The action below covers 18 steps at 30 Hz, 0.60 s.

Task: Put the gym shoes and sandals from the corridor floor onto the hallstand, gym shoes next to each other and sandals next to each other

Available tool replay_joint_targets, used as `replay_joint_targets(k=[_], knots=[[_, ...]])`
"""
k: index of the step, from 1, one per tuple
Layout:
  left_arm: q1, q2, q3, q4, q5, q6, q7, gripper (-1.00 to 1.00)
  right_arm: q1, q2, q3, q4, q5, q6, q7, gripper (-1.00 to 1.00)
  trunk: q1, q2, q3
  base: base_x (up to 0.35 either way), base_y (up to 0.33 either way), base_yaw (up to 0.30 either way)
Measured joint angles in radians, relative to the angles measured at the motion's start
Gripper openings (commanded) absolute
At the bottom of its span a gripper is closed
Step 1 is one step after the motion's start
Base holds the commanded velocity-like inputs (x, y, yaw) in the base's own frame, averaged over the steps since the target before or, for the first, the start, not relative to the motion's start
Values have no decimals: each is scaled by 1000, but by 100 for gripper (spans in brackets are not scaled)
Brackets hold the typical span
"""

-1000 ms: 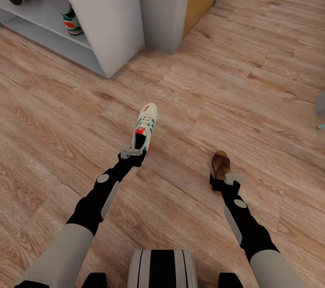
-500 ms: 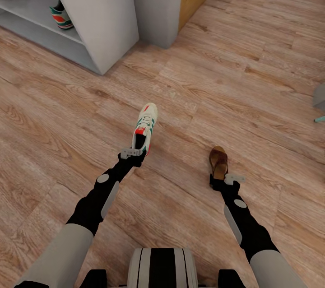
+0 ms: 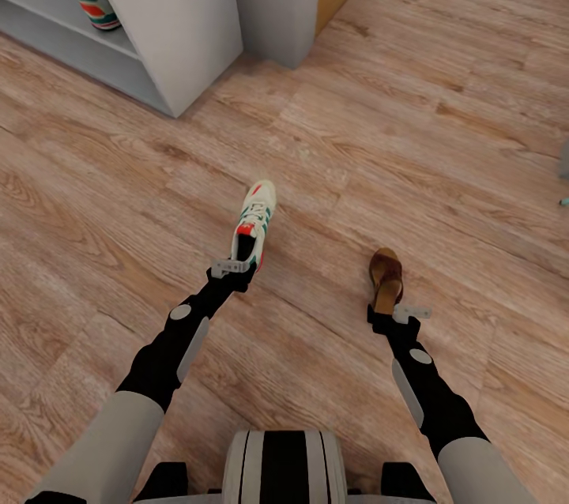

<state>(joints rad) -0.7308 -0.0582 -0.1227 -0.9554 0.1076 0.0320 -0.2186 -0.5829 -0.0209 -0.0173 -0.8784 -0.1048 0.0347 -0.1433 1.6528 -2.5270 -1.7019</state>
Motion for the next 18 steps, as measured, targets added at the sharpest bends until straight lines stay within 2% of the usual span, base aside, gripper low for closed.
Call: replay_joint_targets(k=[5, 11, 15, 18], knots=[[1, 0, 0, 0, 0, 0, 0, -100, 0, 0, 0, 0, -1, 0, 0, 100, 2, -1, -24, 0, 0, 0], [0, -1, 0, -2, 1, 0, 0, -100, 0, 0, 0, 1, -1, 0, 0, 100, 2, -1, -29, 0, 0, 0], [1, -1, 0, -1, 0, 0, 0, -100, 0, 0, 0, 1, -1, 0, 0, 100, 4, -2, -46, 0, 0, 0], [1, -2, 0, -2, 0, 0, 0, -100, 0, 0, 0, 1, -1, 0, 0, 100, 4, -2, -50, 0, 0, 0]])
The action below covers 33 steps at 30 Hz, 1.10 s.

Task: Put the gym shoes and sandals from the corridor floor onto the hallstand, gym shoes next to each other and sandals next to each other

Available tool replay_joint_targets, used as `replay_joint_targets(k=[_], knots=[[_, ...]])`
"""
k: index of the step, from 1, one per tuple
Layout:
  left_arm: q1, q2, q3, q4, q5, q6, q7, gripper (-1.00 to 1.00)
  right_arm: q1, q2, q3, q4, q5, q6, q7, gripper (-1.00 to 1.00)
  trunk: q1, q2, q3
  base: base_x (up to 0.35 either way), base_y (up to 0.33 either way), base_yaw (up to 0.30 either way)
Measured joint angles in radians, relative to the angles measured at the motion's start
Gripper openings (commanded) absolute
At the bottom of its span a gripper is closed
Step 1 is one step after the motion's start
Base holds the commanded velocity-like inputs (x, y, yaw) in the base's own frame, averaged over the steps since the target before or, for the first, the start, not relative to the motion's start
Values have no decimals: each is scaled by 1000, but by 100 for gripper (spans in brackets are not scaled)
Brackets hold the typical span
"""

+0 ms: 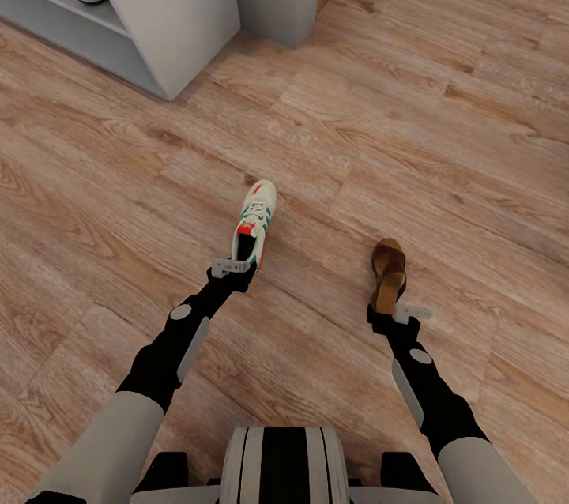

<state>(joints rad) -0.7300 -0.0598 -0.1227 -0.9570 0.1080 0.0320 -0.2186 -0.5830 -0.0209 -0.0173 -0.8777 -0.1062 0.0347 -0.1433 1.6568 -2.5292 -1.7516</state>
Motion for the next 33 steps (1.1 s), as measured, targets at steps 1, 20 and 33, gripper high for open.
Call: replay_joint_targets(k=[1, 20, 33], knots=[[0, 0, 0, 0, 0, 0, 0, -100, 0, 0, 0, 0, 0, 0, 0, 100, 0, 0, -1, 0, 0, 0], [0, 0, 0, 1, 2, 0, 0, -100, 0, 0, 0, 0, 0, 0, 0, 100, 0, 0, -7, 0, 0, 32], [0, 0, 0, 2, 2, 1, 0, -100, 0, 0, -1, -1, -5, 0, 0, 100, 0, 0, -7, 82, 0, 0]])
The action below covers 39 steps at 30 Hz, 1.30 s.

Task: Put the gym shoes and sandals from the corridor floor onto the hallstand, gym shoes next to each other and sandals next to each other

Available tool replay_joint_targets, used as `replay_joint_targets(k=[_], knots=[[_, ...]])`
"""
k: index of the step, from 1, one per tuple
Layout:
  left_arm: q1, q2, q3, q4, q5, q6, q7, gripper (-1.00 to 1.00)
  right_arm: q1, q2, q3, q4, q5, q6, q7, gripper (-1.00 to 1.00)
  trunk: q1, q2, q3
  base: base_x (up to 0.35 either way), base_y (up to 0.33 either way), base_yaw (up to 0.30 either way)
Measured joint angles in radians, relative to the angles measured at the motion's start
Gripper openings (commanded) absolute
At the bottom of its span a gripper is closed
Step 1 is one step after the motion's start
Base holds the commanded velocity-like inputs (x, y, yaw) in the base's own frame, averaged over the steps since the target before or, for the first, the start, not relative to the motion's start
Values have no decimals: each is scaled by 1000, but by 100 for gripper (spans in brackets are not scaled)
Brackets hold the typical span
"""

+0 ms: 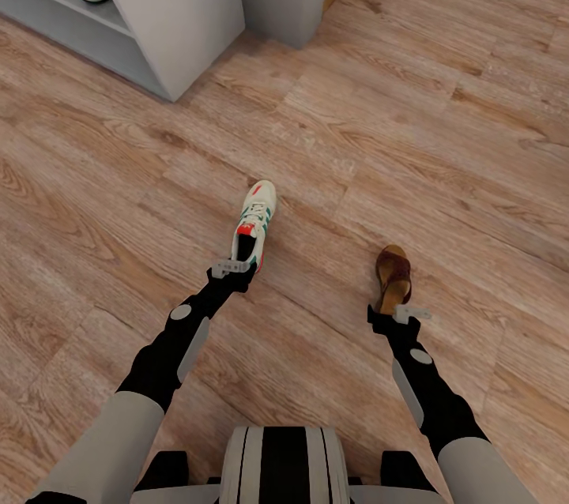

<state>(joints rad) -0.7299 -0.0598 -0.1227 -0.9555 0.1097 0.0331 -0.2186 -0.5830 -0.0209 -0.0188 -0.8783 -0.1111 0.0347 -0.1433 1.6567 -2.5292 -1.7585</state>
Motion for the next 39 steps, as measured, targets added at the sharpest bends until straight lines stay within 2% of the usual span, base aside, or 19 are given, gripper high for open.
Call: replay_joint_targets(k=[9, 14, 22, 25, 33, 34, 39], knots=[[0, 0, 0, 0, 0, 0, 0, -100, 0, 0, 0, 0, -1, 0, -1, 100, 0, 0, 0, 6, 0, 0], [0, 0, 0, 0, -1, 0, 0, -100, 0, 0, 0, 0, -2, 0, -1, 100, 2, -1, -19, 0, 0, 0], [0, 0, 0, 0, 0, 0, 0, -100, 0, 0, 0, 0, -1, 0, -1, 100, 2, -1, -19, 0, 0, 0], [0, 0, 0, 0, -1, 0, 0, -100, 0, 0, 0, 0, -2, 0, -1, 100, 4, -2, -31, 0, 0, 0], [0, 0, 0, 0, 0, 0, 0, -100, 0, 0, 0, 0, -1, 0, -2, 100, 4, -2, -31, 0, 0, 0], [0, 0, 0, 0, 0, 0, 0, -100, 0, 0, 0, 1, -1, 0, -3, -100, 4, -2, -31, 0, 0, 0], [0, 0, 0, 0, 0, 0, 0, -100, 0, 0, 1, 1, 10, 0, -6, -100, 4, -2, -31, 0, 0, 0]])
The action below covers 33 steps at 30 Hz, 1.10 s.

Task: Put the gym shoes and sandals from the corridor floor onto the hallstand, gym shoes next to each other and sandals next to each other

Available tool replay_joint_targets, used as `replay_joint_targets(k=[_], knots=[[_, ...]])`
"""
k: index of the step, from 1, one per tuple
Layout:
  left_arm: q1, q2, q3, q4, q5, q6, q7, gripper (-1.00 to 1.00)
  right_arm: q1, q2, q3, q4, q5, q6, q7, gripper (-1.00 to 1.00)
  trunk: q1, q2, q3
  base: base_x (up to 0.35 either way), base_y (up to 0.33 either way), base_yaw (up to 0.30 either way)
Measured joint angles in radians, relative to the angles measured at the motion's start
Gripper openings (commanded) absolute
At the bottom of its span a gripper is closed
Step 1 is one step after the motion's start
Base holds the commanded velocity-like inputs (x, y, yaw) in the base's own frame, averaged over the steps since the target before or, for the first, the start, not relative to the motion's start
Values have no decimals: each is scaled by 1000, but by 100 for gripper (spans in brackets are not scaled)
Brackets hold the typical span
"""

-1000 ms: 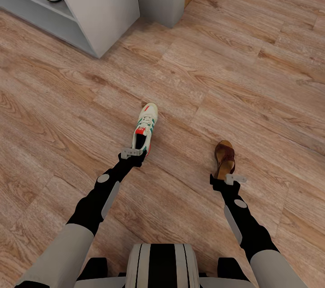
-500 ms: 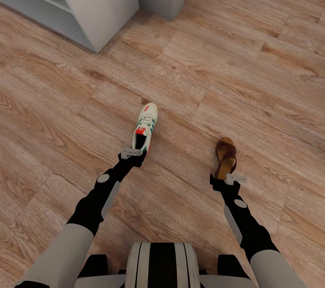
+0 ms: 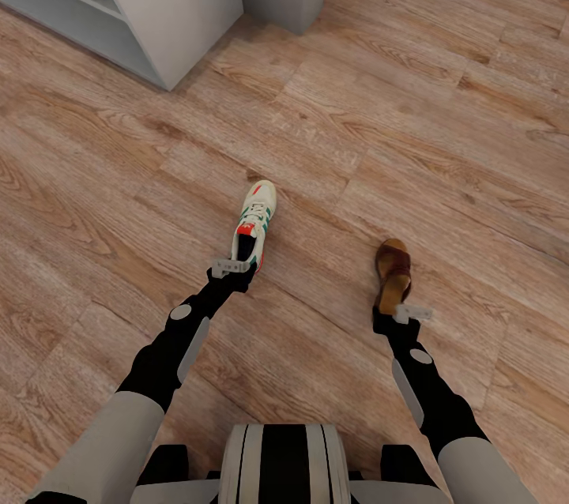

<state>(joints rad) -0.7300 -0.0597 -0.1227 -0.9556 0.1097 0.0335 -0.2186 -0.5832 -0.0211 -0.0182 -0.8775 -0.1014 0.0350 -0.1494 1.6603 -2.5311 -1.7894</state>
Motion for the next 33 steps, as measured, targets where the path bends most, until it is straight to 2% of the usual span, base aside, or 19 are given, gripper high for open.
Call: replay_joint_targets(k=[24, 33], knots=[[0, 1, 0, 9, 2, 0, 0, -100, 0, -1, -1, -6, -9, 0, 5, -100, 0, 0, 0, 0, 0, 0], [0, 4, 3, 10, 0, 0, 0, -100, 0, 0, 1, -5, -9, 0, 6, -100, -4, 2, 35, 0, 0, 0]])
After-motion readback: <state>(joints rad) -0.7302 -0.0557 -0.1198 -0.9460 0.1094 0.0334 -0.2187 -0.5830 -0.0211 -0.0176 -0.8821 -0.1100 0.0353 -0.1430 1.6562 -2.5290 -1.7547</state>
